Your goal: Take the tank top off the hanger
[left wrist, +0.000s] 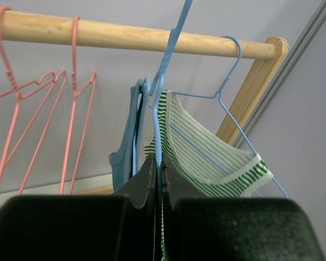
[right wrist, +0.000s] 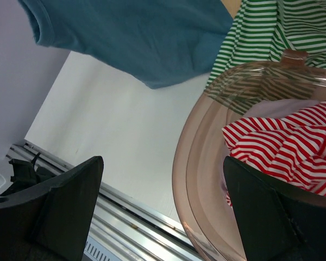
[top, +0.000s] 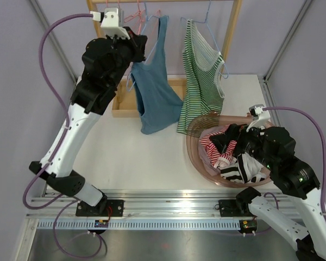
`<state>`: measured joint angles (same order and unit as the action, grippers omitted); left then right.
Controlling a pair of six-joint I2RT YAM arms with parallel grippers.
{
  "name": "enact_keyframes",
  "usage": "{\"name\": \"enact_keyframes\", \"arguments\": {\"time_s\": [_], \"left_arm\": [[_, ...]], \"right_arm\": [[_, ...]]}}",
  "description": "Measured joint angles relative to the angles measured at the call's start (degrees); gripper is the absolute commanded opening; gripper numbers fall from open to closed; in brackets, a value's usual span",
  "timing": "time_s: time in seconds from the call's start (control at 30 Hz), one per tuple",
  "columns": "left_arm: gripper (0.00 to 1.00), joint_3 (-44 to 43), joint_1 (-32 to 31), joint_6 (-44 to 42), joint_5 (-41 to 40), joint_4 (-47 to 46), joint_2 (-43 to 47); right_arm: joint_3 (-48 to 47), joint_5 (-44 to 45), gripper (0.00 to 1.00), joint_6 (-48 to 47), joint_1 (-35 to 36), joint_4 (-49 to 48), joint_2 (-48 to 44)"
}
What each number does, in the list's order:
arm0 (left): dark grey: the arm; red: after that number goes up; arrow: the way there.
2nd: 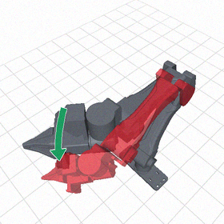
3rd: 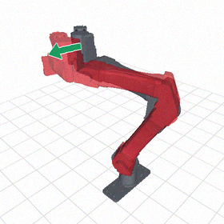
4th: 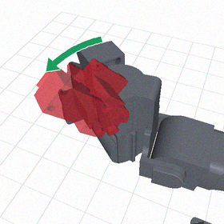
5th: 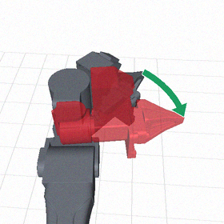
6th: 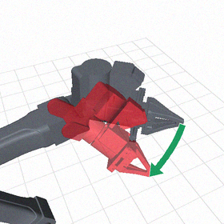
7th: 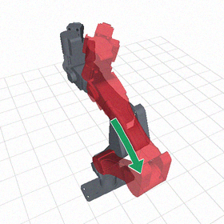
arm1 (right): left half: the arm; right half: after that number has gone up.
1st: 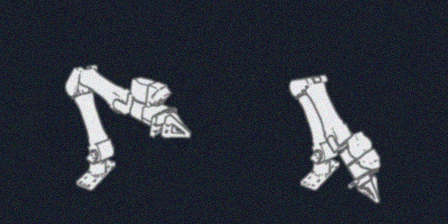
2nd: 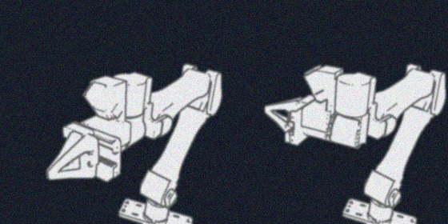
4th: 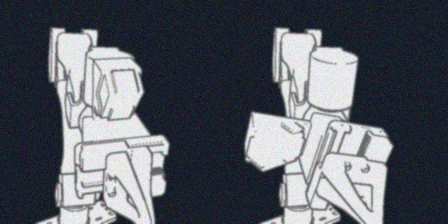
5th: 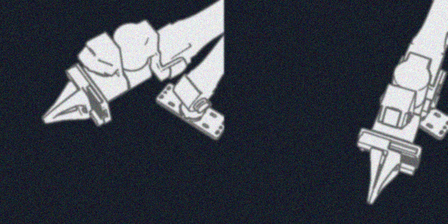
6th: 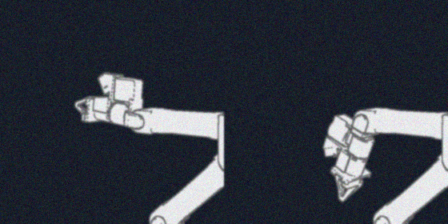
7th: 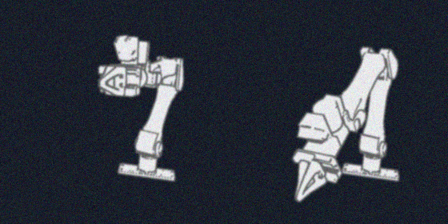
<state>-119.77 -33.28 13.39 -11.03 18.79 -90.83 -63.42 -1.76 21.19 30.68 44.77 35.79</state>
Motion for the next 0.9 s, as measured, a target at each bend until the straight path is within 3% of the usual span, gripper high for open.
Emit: {"name": "enact_keyframes", "arguments": {"time_s": [0.27, 0.67, 0.8, 0.9], "left_arm": [[0.0, 16.28, -0.09, 0.13, 0.9, 1.66, 19.43], [0.0, 36.72, -0.17, 3.41, 9.66, 5.29, 45.57], [0.0, 41.35, -0.17, 5.18, 10.56, 6.14, 49.68], [0.0, 42.75, -0.17, 6.21, 11.37, 7.26, 50.23]], "right_arm": [[-0.92, -8.5, 1.0, 0.79, 0.0, -9.4, 6.99], [-9.22, -24.59, 0.99, 7.78, 0.31, -33.33, 29.46], [-16.68, -23.52, 1.0, 6.36, 3.76, -34.38, 37.81], [-22.71, -17.55, 1.0, 2.01, 9.66, -32.72, 42.93]]}}
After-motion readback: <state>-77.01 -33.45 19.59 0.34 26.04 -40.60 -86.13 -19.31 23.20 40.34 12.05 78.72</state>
